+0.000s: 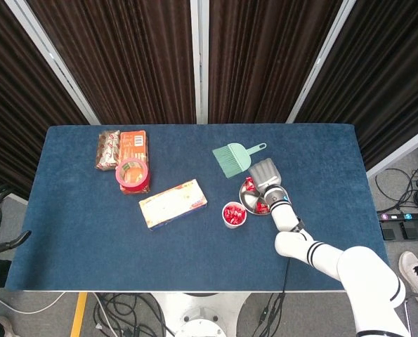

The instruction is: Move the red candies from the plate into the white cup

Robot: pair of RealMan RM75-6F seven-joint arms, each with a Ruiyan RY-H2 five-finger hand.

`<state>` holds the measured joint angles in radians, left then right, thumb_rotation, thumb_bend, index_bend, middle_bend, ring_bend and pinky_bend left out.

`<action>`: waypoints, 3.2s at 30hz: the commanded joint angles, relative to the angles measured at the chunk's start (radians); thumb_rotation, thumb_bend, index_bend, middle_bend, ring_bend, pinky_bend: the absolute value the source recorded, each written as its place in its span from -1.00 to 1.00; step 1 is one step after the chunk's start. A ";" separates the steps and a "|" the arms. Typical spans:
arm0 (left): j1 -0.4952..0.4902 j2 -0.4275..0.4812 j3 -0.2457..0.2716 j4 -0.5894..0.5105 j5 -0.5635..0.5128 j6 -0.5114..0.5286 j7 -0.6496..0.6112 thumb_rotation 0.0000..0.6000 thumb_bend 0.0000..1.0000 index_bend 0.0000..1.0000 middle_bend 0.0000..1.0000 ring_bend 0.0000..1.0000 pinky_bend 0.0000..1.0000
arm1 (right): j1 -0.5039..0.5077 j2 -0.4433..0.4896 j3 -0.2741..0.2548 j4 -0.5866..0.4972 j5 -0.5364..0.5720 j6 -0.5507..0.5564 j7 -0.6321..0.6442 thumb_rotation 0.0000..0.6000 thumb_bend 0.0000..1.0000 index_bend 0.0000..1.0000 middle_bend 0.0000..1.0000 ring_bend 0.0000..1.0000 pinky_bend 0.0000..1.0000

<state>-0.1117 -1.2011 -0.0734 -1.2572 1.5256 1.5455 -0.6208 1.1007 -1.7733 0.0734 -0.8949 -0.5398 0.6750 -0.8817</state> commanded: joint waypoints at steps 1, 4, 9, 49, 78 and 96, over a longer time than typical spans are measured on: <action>0.000 -0.001 0.000 0.002 -0.001 -0.001 -0.001 -0.47 -0.82 -0.67 -0.69 -0.80 -0.59 | 0.001 -0.005 0.000 0.008 0.006 -0.004 -0.007 1.00 -0.88 -0.12 1.00 1.00 1.00; 0.000 -0.002 -0.001 0.004 -0.003 -0.003 -0.004 -0.47 -0.82 -0.67 -0.69 -0.80 -0.59 | 0.002 -0.009 -0.004 0.015 0.024 -0.009 -0.027 1.00 -0.87 -0.11 1.00 1.00 1.00; 0.001 -0.003 -0.002 0.005 -0.004 -0.001 -0.016 -0.47 -0.82 -0.67 -0.69 -0.80 -0.59 | 0.003 -0.016 -0.007 0.022 0.050 -0.017 -0.048 1.00 -0.84 -0.10 1.00 1.00 1.00; -0.002 -0.006 -0.007 0.017 -0.002 0.000 -0.038 -0.46 -0.82 -0.67 -0.69 -0.80 -0.59 | 0.000 -0.019 0.010 0.001 0.058 0.004 -0.045 1.00 -0.53 0.19 1.00 1.00 1.00; 0.002 0.000 -0.005 -0.009 -0.001 0.004 -0.015 -0.46 -0.82 -0.67 -0.69 -0.80 -0.59 | -0.078 0.297 0.037 -0.730 -0.295 0.312 0.071 1.00 -0.59 0.20 1.00 1.00 1.00; 0.003 -0.002 -0.005 -0.002 0.003 0.012 -0.027 -0.45 -0.82 -0.67 -0.69 -0.80 -0.59 | -0.070 0.298 0.018 -0.740 -0.303 0.271 0.091 1.00 -0.97 0.08 1.00 1.00 1.00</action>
<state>-0.1086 -1.2034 -0.0789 -1.2591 1.5283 1.5572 -0.6479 1.0311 -1.4784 0.0916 -1.6333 -0.8396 0.9482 -0.7935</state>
